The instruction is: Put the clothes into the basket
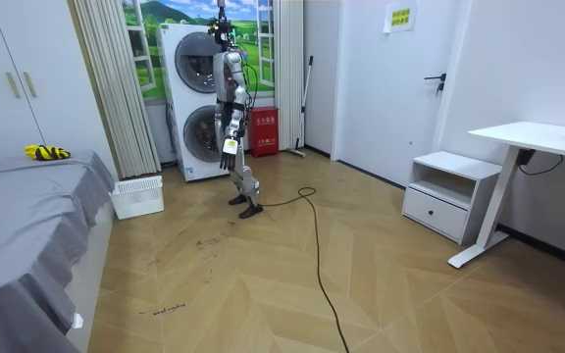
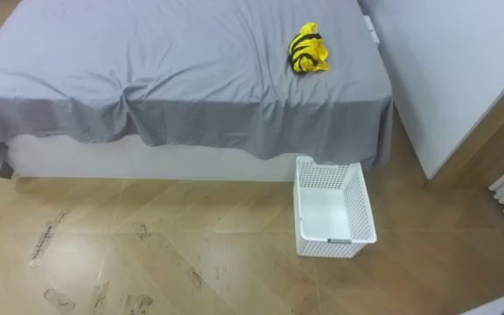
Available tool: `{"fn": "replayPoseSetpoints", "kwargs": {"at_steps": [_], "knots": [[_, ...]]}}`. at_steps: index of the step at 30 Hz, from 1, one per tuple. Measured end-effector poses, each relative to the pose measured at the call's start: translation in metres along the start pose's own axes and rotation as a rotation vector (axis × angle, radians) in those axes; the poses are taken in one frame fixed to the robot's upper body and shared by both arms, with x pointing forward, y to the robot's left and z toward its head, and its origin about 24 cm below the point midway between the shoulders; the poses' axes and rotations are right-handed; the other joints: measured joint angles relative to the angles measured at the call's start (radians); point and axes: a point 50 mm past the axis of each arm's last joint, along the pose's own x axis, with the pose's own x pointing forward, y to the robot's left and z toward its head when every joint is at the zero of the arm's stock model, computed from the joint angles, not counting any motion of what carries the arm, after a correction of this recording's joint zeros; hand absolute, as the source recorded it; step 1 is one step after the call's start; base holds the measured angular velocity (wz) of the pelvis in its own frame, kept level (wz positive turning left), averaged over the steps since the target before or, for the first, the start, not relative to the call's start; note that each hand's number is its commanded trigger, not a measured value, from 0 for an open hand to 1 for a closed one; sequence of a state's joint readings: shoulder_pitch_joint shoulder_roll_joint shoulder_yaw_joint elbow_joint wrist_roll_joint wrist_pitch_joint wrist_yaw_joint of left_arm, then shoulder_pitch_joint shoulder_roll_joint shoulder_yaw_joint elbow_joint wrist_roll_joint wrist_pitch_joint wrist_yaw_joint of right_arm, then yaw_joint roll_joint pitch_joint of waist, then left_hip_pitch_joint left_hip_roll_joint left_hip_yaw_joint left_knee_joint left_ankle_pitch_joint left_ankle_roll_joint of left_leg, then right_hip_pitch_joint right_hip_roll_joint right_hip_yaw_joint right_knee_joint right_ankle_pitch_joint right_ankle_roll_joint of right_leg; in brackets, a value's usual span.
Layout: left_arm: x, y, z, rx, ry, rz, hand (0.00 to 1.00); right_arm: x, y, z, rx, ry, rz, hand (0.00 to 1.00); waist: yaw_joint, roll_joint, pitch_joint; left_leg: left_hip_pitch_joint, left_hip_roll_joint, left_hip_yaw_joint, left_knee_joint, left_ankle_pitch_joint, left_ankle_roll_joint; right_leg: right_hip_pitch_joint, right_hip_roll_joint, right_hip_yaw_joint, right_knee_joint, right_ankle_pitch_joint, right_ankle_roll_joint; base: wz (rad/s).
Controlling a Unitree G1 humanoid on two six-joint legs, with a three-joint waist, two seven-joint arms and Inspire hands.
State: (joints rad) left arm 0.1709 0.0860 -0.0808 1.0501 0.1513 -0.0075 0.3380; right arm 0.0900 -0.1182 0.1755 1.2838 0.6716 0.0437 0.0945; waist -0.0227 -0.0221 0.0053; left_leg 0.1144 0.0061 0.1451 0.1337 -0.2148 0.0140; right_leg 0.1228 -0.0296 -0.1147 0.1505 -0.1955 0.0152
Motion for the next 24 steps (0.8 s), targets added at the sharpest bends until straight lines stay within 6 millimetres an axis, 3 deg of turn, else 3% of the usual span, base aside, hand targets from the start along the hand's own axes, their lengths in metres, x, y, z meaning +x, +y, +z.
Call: {"fn": "replayPoseSetpoints", "kwargs": {"at_steps": [9,15,19,22,24], "knots": [[0.0,0.002,0.0,0.019,-0.006,0.012,0.0,0.0,0.0,-0.001,0.004,-0.001,0.0,0.0,-0.006,-0.008,-0.0033,0.003,-0.002,-0.018,0.012,0.0,0.0,0.005,-0.004,-0.025,0.0,0.0,0.0,0.06],[0.0,0.001,-0.001,0.014,0.002,0.005,0.0,0.0,0.0,-0.002,0.005,0.004,0.015,0.0,-0.001,-0.006,0.0017,0.003,0.001,-0.011,0.01,0.0,0.0,0.005,-0.003,-0.022,0.0,0.0,0.0,-0.03],[0.0,0.002,-0.002,-0.007,0.009,0.008,0.0,0.0,0.0,-0.001,0.003,-0.002,0.018,0.0,0.003,-0.003,0.0002,-0.001,0.013,-0.005,0.026,-0.005,-0.005,-0.002,0.002,-0.021,0.006,-0.001,-0.002,-0.07],[0.002,0.007,-0.003,-0.04,0.02,0.025,0.0,0.0,0.001,0.0,-0.001,-0.003,0.029,0.0,0.005,-0.007,0.0006,-0.051,0.04,0.011,0.141,-0.057,-0.02,-0.032,0.021,-0.026,0.061,-0.029,-0.026,-0.17],[0.004,0.017,0.001,-0.109,0.014,0.054,0.0,0.0,0.003,0.0,0.0,-0.009,0.04,0.0,0.006,-0.014,0.0018,-0.135,0.083,0.016,0.333,-0.108,-0.041,-0.065,0.04,-0.027,0.128,-0.079,-0.048,-0.16]]}}
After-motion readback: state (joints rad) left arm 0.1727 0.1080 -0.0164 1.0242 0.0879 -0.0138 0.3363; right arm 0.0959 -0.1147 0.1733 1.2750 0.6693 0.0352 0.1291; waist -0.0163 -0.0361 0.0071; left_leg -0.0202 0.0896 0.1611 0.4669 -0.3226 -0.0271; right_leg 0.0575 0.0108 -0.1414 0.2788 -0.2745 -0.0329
